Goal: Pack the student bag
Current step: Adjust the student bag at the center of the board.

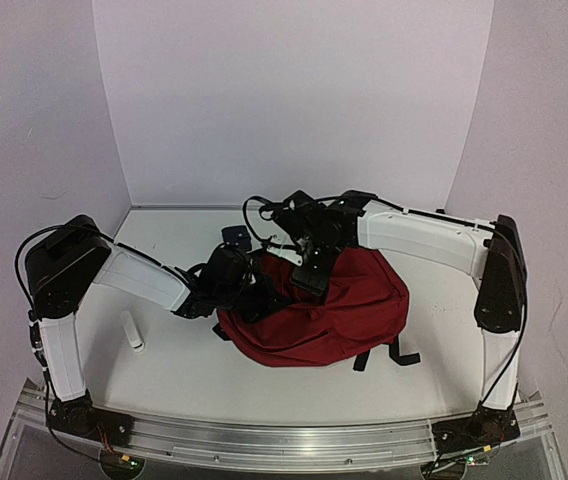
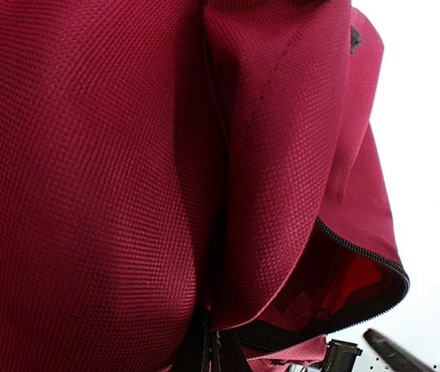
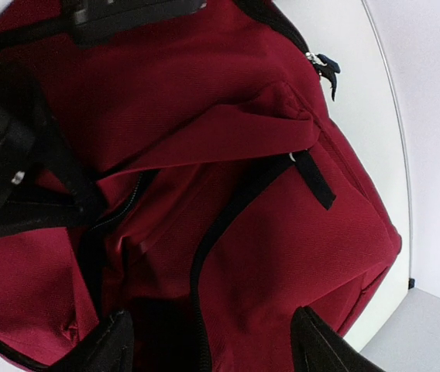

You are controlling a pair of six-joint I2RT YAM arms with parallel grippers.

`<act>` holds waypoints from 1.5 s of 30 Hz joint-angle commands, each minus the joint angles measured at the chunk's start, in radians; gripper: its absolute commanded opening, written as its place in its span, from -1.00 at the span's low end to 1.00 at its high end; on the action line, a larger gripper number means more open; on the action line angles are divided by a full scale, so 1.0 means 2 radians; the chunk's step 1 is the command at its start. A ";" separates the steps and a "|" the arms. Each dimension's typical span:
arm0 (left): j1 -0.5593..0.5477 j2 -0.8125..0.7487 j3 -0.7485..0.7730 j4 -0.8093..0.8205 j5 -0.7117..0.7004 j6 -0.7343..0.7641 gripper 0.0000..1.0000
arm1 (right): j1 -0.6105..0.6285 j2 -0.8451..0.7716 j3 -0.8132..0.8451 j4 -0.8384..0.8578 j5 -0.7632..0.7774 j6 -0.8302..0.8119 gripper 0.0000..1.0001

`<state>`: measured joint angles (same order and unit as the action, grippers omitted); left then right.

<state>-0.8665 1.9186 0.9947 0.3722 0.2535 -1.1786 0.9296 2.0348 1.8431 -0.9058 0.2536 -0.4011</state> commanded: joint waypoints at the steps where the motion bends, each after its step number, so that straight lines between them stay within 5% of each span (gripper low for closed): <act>1: 0.006 0.003 -0.001 -0.012 -0.015 0.005 -1.00 | 0.006 0.018 -0.002 -0.026 0.043 -0.028 0.30; 11: 0.005 0.005 -0.006 -0.003 -0.013 0.000 -1.00 | 0.006 0.043 0.000 -0.010 0.119 -0.077 0.02; 22: 0.006 0.001 -0.014 0.000 -0.015 -0.004 -1.00 | 0.006 0.086 0.019 -0.006 0.151 -0.121 0.07; 28: 0.006 0.000 -0.021 0.003 -0.019 -0.006 -1.00 | 0.002 0.083 0.038 -0.005 0.163 -0.120 -0.25; 35: 0.007 0.001 -0.023 0.003 -0.019 -0.008 -1.00 | -0.066 0.050 0.111 -0.001 0.074 -0.017 -0.57; 45: 0.012 0.008 -0.019 0.004 -0.013 -0.008 -1.00 | -0.159 -0.022 0.020 0.003 -0.089 0.051 -0.52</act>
<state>-0.8608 1.9186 0.9600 0.4023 0.2484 -1.1878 0.5940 2.0900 1.9389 -0.8804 0.2449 -0.3529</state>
